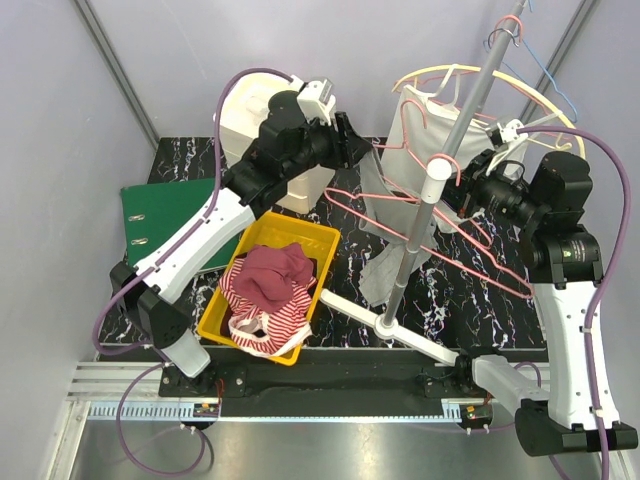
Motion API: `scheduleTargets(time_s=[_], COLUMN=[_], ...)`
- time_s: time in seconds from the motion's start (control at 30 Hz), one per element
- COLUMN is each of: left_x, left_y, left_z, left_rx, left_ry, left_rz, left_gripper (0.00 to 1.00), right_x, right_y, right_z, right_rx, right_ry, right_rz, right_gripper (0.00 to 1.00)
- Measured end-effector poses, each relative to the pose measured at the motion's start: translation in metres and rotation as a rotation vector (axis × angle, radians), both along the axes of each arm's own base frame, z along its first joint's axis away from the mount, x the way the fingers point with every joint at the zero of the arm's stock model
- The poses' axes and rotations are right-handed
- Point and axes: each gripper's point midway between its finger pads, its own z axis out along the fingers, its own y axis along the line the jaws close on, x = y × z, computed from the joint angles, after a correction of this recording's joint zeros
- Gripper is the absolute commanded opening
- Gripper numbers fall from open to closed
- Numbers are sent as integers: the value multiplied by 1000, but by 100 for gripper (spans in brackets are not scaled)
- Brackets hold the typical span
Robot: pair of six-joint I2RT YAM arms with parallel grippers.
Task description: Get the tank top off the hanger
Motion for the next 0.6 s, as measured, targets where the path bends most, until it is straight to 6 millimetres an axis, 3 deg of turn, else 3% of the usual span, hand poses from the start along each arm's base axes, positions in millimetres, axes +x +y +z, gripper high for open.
scheduleTargets(time_s=[0.2,0.3,0.37,0.5,0.6], left_x=[-3,-3,-3,-4,-4], left_y=[0,0,-1,-1,2], left_z=[-27,-27,-25,-25,-25], left_rx=[28,25,19,22,37], left_ry=[46,45,39,36,29], left_rz=[-6,-8,-14,-14,-11], left_gripper=[44,36,21,14,2], right_x=[-2,-3,-3,-4,-6], right_y=[2,3,3,3,3], right_z=[1,1,1,1,1], right_rx=[12,19,24,27,27], right_ry=[8,12,14,15,9], right_rz=[10,16,15,15,14], right_gripper=[0,0,0,0,0])
